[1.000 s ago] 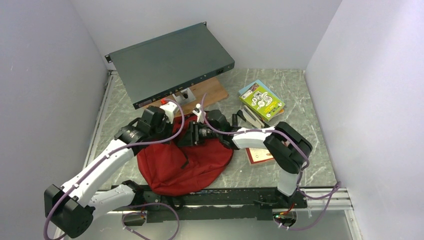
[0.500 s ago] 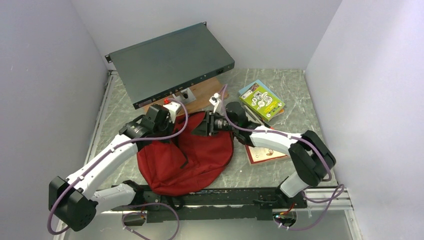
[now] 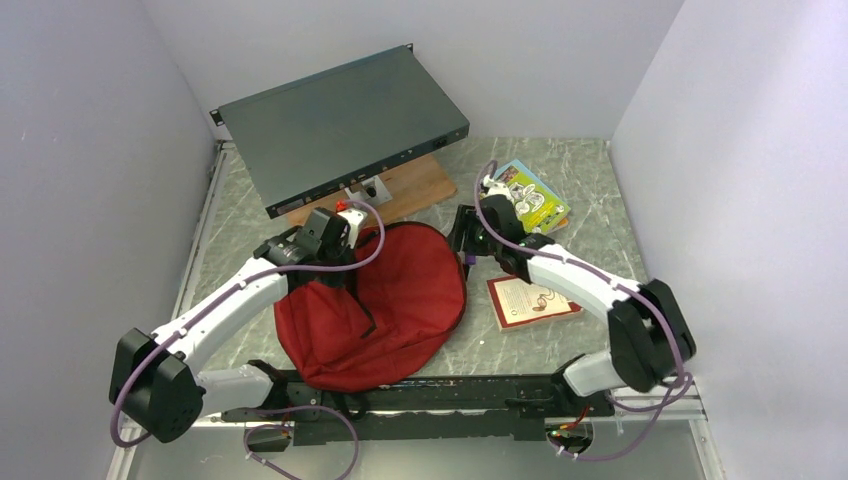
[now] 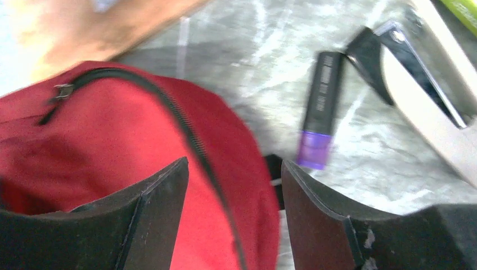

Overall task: Pack the student bag
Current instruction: Place the personal item in the student bag, then pick up the stationery from the center of the board.

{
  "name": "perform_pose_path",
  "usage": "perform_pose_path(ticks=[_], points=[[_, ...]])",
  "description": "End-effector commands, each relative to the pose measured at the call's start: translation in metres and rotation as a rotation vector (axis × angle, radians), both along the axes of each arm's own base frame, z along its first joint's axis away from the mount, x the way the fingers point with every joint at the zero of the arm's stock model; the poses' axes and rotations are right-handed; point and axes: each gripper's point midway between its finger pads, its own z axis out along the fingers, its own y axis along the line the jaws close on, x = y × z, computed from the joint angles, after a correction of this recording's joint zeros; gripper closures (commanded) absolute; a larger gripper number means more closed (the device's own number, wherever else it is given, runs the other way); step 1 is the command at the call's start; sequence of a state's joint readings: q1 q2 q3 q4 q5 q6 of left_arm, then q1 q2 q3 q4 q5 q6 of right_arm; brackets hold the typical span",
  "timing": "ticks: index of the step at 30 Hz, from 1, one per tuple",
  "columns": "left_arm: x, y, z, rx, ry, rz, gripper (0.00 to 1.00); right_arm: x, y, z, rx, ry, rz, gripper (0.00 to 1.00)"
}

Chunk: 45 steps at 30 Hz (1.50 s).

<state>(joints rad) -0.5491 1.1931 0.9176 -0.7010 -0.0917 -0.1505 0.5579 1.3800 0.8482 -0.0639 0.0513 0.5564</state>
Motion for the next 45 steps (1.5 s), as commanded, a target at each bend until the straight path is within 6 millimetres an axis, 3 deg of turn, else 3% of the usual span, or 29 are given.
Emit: perform_pose_path(ticks=[1,9,19,24,27,33,37,45], points=[[0.001,-0.003,0.008,-0.013,-0.022,-0.018,1.00,0.017,-0.039,-0.034,-0.200,0.077,-0.178,0.36],[0.003,0.004,0.018,-0.015,-0.082,0.010,1.00,0.038,-0.049,-0.068,-0.301,0.107,-0.242,0.37],[0.003,-0.001,0.017,-0.028,-0.068,-0.015,1.00,0.039,-0.046,-0.100,-0.350,0.151,-0.209,0.43],[0.002,-0.001,0.015,-0.025,-0.063,-0.017,1.00,0.036,-0.052,-0.108,-0.384,0.155,-0.220,0.53],[0.003,-0.001,0.016,-0.022,-0.066,-0.015,1.00,0.035,-0.052,-0.107,-0.387,0.135,-0.191,0.66],[0.002,-0.001,0.017,-0.026,-0.066,-0.020,1.00,0.036,-0.049,-0.089,-0.367,0.067,-0.147,0.87],[0.002,-0.001,0.016,-0.028,-0.068,-0.019,1.00,0.033,-0.048,-0.057,-0.313,-0.022,-0.132,1.00],[0.002,-0.004,0.017,-0.037,-0.062,-0.031,1.00,0.014,-0.037,0.017,-0.214,-0.185,-0.002,1.00]])
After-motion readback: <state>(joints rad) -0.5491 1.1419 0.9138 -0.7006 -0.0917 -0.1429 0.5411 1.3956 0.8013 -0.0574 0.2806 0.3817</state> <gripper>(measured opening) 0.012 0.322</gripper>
